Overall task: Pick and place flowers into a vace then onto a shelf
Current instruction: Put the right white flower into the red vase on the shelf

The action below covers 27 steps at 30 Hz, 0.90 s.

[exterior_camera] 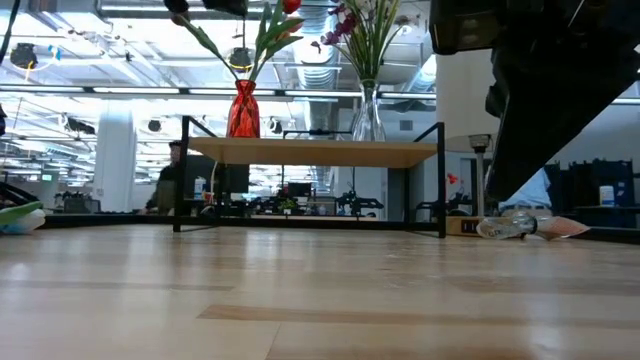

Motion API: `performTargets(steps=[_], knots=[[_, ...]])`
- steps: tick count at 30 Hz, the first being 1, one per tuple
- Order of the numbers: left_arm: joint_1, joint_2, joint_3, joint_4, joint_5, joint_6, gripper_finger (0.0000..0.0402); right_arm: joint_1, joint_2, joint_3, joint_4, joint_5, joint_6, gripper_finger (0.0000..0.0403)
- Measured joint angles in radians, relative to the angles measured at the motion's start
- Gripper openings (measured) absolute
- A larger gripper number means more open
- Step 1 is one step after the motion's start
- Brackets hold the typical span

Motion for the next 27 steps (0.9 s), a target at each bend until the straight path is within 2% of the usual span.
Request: performTargets(steps=[12,21,27], knots=[[0.081,0.005,-0.001,0.015,0.081,0.016,0.0,0.001,0.0,0.0,-0.003,0.002,0.026,0.0054],[0.087,0.005,-0.075,0.011,0.083,-0.041,0.0,0.001,0.0,0.0,-0.004,0.002,0.026,0.0054],[0.087,0.005,-0.083,0.012,0.076,-0.034,0.0,0.0,0.0,0.0,-0.004,0.002,0.026,0.0054]])
